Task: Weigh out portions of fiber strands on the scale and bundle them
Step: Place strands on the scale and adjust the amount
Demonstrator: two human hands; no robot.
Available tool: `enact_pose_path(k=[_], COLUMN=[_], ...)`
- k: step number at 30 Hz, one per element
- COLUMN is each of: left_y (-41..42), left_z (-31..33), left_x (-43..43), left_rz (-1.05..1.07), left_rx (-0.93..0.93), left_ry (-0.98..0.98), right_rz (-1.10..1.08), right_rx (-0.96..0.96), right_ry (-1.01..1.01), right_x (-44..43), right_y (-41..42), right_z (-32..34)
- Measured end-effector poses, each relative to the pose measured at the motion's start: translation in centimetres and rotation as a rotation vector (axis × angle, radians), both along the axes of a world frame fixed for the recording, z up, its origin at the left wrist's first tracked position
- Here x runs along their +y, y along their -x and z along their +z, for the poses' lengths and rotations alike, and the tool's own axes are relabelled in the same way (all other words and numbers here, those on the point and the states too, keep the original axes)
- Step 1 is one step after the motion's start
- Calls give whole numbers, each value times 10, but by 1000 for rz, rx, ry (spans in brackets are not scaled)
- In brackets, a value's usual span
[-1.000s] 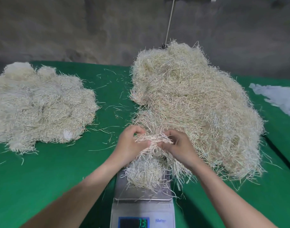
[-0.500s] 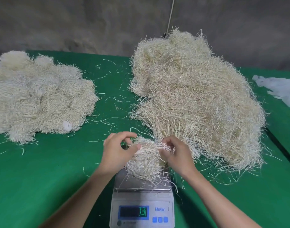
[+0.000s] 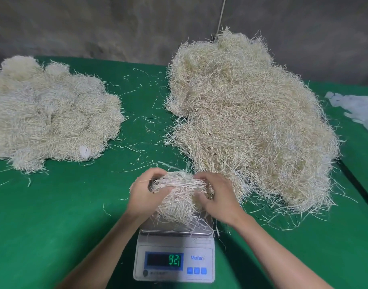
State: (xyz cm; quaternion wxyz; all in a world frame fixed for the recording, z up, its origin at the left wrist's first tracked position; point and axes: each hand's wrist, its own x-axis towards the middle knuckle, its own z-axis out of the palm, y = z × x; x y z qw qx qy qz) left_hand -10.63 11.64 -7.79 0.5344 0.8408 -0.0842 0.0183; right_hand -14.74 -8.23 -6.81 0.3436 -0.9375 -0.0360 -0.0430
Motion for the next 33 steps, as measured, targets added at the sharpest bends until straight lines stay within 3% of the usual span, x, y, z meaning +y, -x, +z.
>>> enact_pose_path(k=[6, 13, 33], left_y=[8, 17, 12], left_z=[18, 42, 58], left_x=[12, 23, 16], left_rz=[-18, -8, 6], left_rx=[128, 56, 2], left_ry=[240, 382, 384], right_rz=[68, 86, 80], right_rx=[65, 27, -75], right_ry=[-89, -290, -302], right_x=[-3, -10, -10], right_y=[0, 2, 0], right_z=[15, 39, 55])
